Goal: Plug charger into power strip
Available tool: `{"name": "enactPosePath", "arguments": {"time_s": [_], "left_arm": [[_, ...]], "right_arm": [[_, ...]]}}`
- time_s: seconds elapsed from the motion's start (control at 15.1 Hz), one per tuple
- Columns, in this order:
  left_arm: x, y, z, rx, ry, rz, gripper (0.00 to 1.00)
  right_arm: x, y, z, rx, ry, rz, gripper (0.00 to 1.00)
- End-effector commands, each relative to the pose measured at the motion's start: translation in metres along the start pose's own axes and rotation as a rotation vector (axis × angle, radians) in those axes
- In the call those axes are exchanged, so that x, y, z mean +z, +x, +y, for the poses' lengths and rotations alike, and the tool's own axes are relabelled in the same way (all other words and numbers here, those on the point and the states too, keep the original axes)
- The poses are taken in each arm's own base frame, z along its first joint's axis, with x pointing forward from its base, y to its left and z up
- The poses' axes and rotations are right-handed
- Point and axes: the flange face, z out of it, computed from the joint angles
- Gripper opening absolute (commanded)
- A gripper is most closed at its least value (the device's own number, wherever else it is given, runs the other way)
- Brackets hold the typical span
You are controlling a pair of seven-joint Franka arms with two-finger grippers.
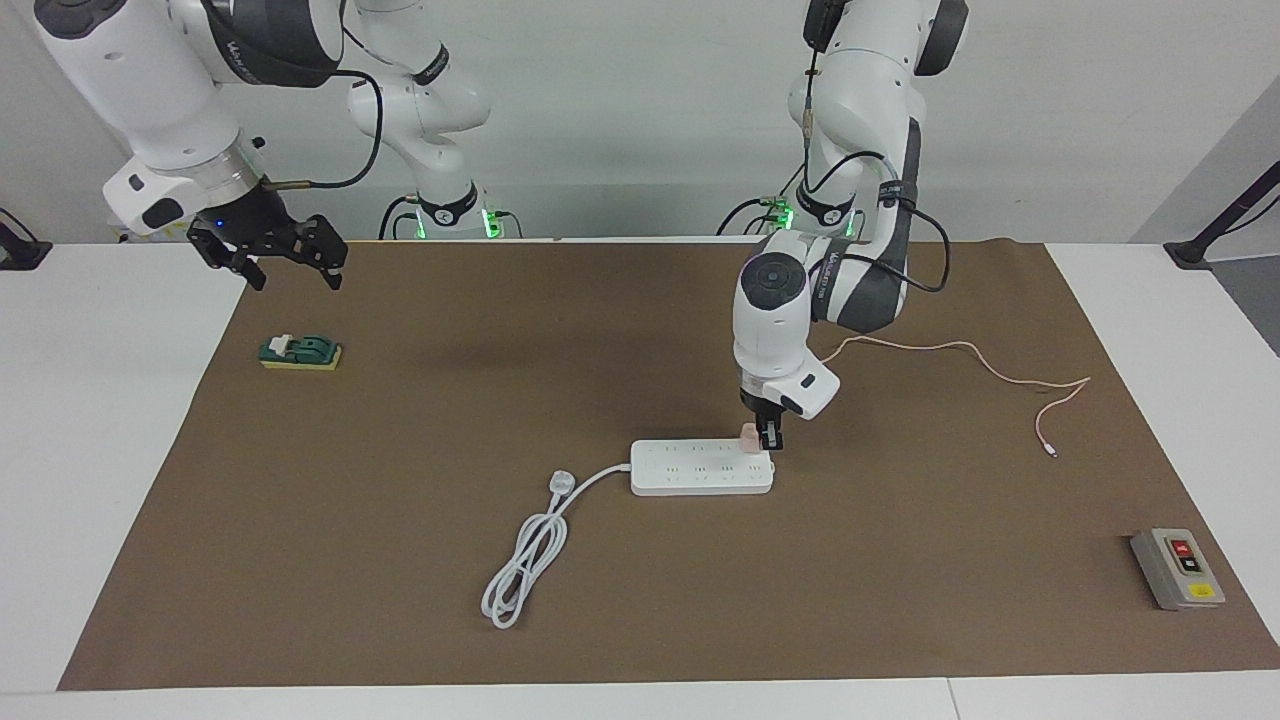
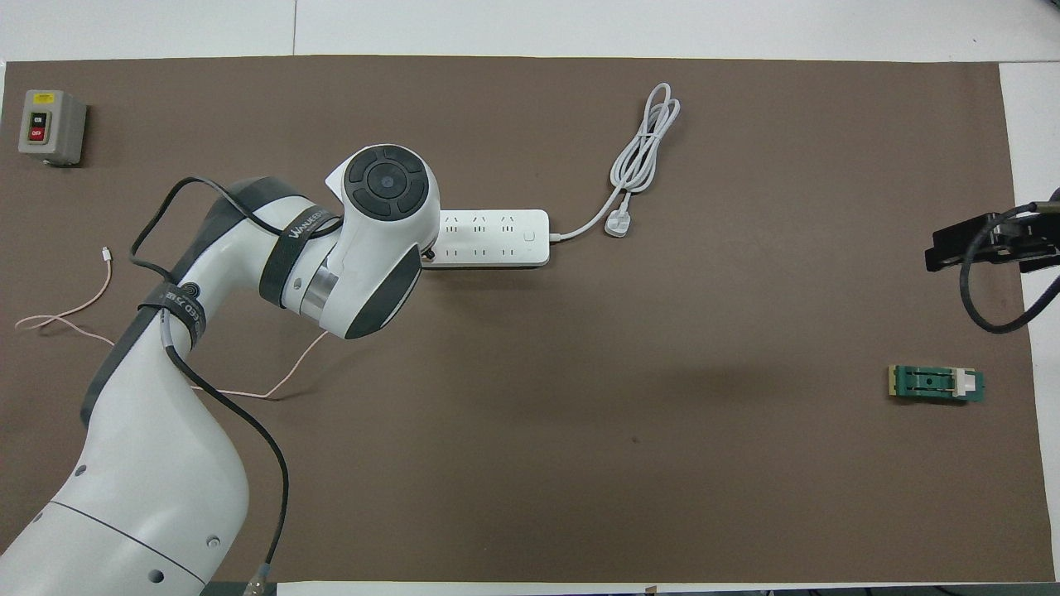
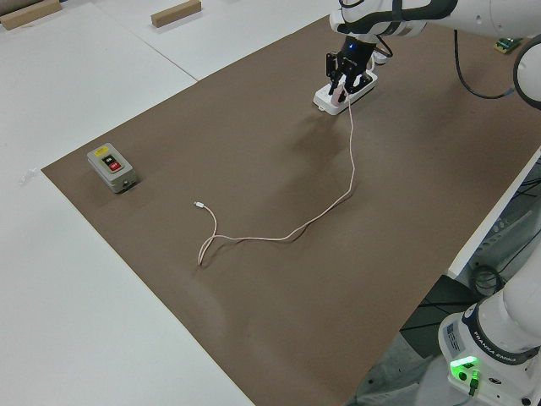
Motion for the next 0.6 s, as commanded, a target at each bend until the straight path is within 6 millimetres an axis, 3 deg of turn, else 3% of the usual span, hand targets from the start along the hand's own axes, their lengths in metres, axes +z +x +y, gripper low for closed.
{"name": "enactPosePath", "arguments": {"time_s": [0.0,0.53], "left_arm": [[0.025,-0.015,-0.019,0.018,0.036,0.022,0.0],[0.044,-0.027,-0.033,0.042,0.038,0.022,0.0]], "right_arm": [[-0.002,-0.004,0.004,-0.013,-0.012,-0.012,1.0],[-0.002,-0.004,0.004,-0.011,-0.012,-0.012,1.0]]}}
